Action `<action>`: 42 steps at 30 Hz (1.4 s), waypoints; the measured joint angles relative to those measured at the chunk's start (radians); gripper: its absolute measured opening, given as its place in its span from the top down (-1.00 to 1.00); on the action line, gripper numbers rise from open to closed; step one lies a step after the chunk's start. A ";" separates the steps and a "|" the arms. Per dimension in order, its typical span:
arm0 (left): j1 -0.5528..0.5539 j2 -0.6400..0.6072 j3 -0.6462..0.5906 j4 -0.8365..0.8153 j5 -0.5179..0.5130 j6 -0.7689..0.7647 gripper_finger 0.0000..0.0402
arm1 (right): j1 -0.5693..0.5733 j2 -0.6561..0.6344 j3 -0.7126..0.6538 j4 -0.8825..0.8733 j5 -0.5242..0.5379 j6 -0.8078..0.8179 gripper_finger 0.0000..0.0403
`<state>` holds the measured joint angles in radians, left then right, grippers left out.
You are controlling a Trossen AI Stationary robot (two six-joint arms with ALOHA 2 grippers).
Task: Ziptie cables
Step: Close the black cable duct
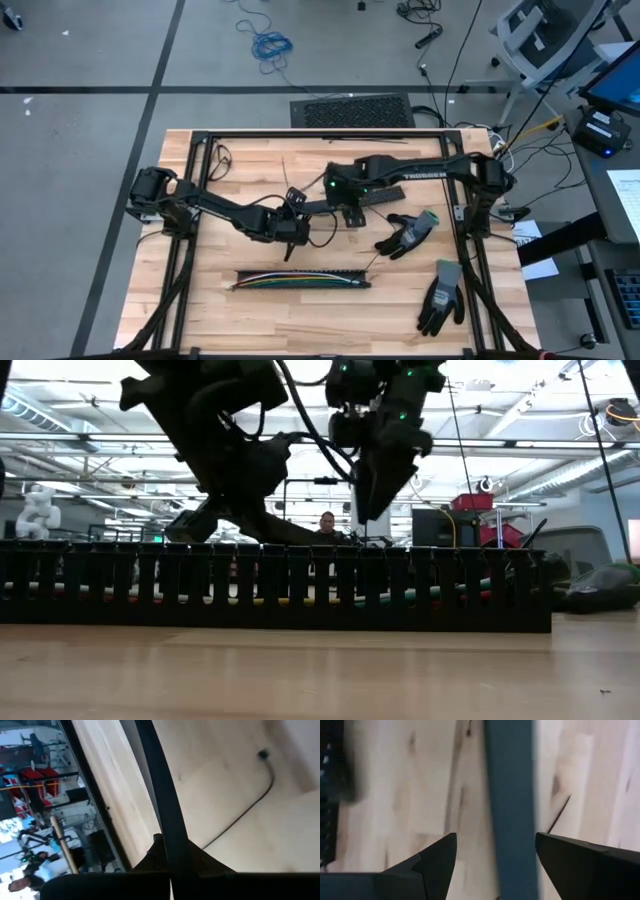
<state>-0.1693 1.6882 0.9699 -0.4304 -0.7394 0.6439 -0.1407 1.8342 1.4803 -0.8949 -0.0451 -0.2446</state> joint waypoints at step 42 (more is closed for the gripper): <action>0.006 0.001 -0.002 0.135 -0.014 -0.062 0.98 | -0.152 0.115 0.001 0.141 -0.316 0.023 -0.29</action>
<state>-0.1638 1.6894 0.9684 -0.2951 -0.7530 0.5821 -0.2924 1.9488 1.4811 -0.7540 -0.3615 -0.2211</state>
